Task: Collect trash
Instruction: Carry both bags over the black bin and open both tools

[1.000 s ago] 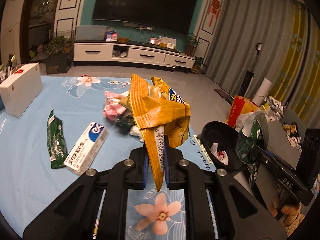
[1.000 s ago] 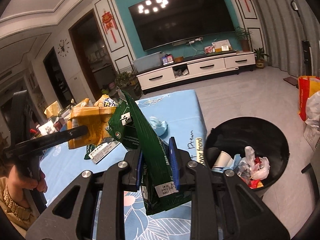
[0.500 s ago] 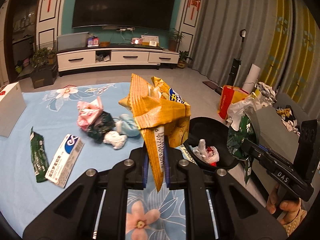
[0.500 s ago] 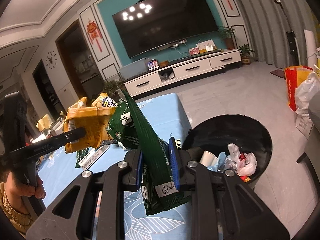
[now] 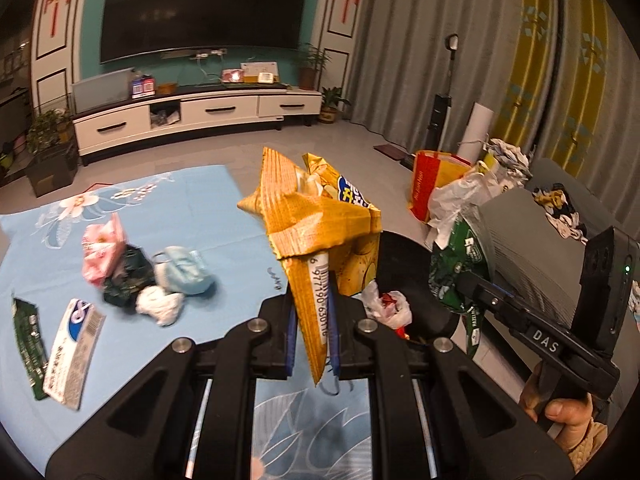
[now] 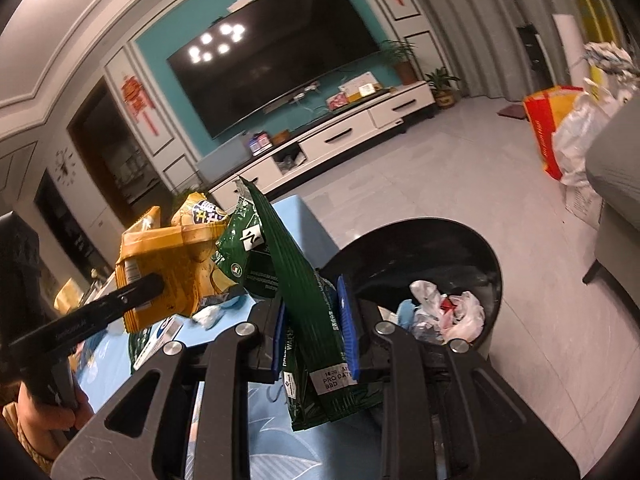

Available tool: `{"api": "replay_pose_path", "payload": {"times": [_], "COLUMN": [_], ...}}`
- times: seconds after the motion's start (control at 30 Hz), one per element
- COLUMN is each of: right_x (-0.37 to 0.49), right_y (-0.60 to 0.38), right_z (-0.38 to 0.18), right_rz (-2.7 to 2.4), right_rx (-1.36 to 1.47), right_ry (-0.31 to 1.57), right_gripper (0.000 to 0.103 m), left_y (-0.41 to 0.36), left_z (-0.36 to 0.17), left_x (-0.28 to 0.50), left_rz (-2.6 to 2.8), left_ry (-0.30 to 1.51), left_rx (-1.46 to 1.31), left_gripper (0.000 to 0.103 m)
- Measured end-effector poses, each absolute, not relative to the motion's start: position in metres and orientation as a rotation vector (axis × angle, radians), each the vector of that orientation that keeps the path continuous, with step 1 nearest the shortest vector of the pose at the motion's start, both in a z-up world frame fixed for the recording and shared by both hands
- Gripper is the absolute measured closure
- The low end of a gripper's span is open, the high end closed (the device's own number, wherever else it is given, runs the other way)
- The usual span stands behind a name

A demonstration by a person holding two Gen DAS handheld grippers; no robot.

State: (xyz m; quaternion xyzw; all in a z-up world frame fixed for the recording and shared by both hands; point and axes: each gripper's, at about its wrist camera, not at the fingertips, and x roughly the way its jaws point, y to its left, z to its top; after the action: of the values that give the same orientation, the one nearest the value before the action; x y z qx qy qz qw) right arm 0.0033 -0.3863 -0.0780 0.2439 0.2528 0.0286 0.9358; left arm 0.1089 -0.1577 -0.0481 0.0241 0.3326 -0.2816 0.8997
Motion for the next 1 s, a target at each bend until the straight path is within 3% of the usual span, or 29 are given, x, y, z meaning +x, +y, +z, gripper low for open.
{"api": "replay_pose_path", "payload": {"times": [0.73, 1.0], "right_x": [0.044, 0.050], "right_y": [-0.426, -0.431], "right_z": [-0.121, -0.127], "right_rz": [-0.086, -0.111], "right_rx": [0.614, 0.623], "right_ry": [0.598, 0.614], "right_gripper": [0.078, 0.070], "left_y": [-0.247, -0.254], "left_z": [-0.113, -0.119], "left_x": [0.144, 0.150], "left_rz": [-0.657, -0.653], "left_ry": [0.846, 0.854], "left_rx": [0.166, 0.180], "left_gripper": [0.089, 0.086]}}
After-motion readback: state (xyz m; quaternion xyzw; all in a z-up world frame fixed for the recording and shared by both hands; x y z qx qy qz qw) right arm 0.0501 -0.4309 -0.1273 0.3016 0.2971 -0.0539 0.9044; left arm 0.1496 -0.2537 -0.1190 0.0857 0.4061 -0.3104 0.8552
